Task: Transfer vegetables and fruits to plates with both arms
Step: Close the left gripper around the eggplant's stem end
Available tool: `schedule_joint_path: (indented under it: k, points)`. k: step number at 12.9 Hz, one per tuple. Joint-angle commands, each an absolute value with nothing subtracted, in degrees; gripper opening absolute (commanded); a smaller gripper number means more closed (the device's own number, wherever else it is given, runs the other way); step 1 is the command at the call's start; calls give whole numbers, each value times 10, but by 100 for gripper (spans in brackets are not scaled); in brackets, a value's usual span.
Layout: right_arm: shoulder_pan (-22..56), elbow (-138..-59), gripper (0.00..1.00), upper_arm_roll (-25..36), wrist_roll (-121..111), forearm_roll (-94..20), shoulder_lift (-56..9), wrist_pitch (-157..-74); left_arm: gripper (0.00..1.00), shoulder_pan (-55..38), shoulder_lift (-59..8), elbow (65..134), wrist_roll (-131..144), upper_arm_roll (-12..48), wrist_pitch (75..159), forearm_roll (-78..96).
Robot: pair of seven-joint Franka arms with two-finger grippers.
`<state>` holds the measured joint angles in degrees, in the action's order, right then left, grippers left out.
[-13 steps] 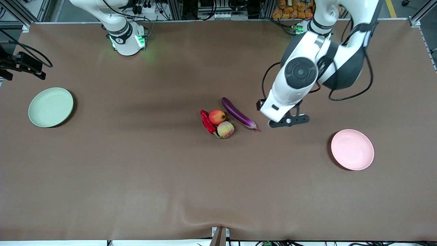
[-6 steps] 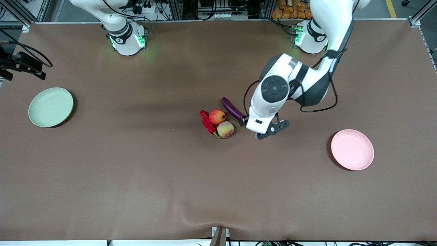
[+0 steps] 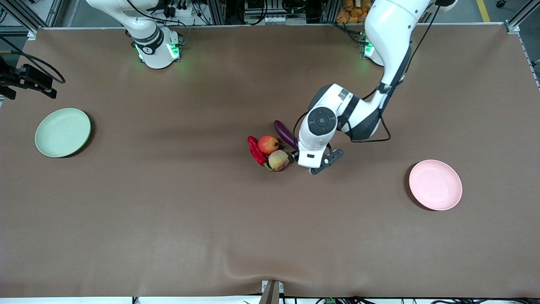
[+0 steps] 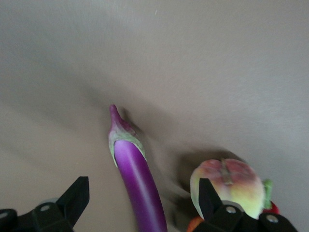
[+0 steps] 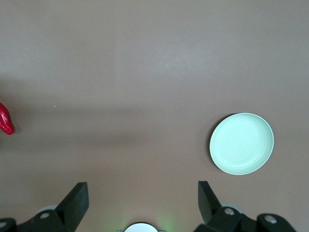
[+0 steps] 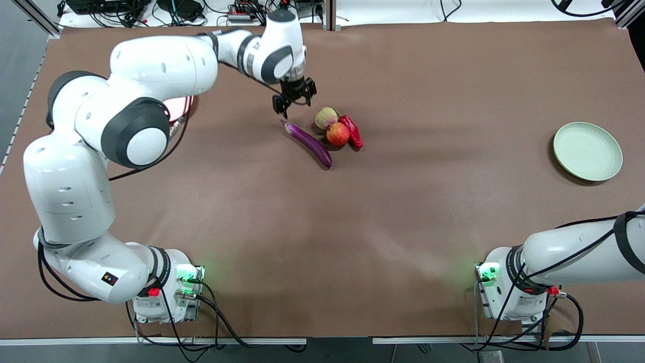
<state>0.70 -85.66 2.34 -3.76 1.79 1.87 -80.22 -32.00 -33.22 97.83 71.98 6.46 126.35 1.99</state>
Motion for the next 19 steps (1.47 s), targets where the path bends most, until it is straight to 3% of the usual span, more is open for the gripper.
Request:
schedule_joint_path:
  k: [1,4,9,10,11,12,15,19]
  points:
    - [-4,-846,100,15,-44,24,13,-795,100,-327,-314,1049,762,61,1341,21]
    - [-4,-846,100,15,-45,24,13,-788,100,-328,-317,1080,802,61,1389,21]
    - [-4,-846,100,15,-44,24,11,-787,100,-330,-341,1085,817,61,1391,21]
    - [-4,-846,100,15,-44,24,11,-787,86,-330,-342,1084,830,61,1391,20]
    - [-4,-846,100,15,-44,24,11,-787,42,-330,-342,1084,833,61,1391,20]
    - [-4,-846,100,16,-44,24,5,-786,25,-330,-342,1084,835,60,1391,20]
    - [-4,-846,100,16,-44,24,2,-780,12,-330,-342,1078,834,57,1387,18]
    - [-4,-846,100,16,-46,32,-6,-781,6,-320,-287,1071,811,57,1310,-44]
